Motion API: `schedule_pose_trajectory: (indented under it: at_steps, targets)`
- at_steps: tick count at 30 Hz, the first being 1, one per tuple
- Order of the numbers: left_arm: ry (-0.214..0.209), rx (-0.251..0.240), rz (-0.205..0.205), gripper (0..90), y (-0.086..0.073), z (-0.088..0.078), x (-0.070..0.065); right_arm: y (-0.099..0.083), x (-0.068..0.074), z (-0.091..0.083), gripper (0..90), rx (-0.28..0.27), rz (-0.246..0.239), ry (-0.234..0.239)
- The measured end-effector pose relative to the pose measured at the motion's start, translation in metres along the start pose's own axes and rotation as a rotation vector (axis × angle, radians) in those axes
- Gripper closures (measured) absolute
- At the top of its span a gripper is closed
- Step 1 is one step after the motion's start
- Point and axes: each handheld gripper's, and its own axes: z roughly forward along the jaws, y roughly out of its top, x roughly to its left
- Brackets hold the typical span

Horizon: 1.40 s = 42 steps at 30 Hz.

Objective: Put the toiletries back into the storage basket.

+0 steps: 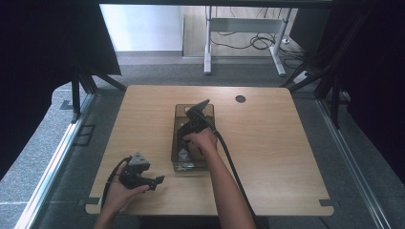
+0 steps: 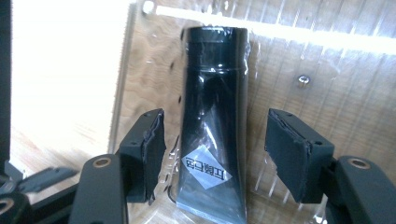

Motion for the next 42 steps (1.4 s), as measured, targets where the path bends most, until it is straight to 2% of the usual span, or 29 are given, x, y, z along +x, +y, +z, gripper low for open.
schedule_pose_trajectory:
  at_steps: [3,5,8,13,17,18,21,29,33,39,42]
  targets:
    - [0.008,-0.004,0.000,21.5,0.000,-0.001,-0.001,-0.002,0.001,-0.007,38.2,-0.016,-0.039,0.016]
    - [0.008,-0.006,-0.002,21.5,0.000,-0.003,-0.001,-0.004,0.002,-0.013,38.0,-0.032,-0.077,0.008]
    - [0.012,-0.002,0.006,21.5,0.001,-0.003,0.000,-0.010,0.004,-0.021,37.5,-0.059,-0.167,-0.002]
    - [0.020,-0.004,0.014,21.5,0.001,-0.005,0.000,-0.025,0.002,-0.036,37.1,-0.096,-0.307,0.027]
    - [0.022,-0.001,0.013,21.6,0.000,-0.004,0.000,-0.044,-0.007,-0.053,37.3,-0.145,-0.412,0.059]
    - [0.021,-0.001,0.012,21.5,0.000,-0.005,0.000,-0.048,-0.009,-0.056,37.4,-0.155,-0.423,0.063]
    - [0.021,-0.002,0.016,21.5,0.001,-0.005,0.000,-0.064,-0.024,-0.067,37.7,-0.206,-0.484,0.069]
    - [0.027,-0.006,0.015,21.6,0.000,-0.007,0.000,-0.107,-0.079,-0.089,37.5,-0.339,-0.501,0.075]
    - [0.036,-0.004,0.010,21.6,0.000,-0.007,0.001,-0.129,-0.106,-0.095,37.4,-0.383,-0.482,0.073]
    - [0.049,0.003,0.006,21.5,0.000,-0.006,0.002,-0.154,-0.136,-0.096,38.0,-0.467,-0.481,0.028]
    - [0.056,0.006,0.006,21.5,-0.001,-0.007,0.003,-0.162,-0.142,-0.089,38.1,-0.496,-0.481,0.017]
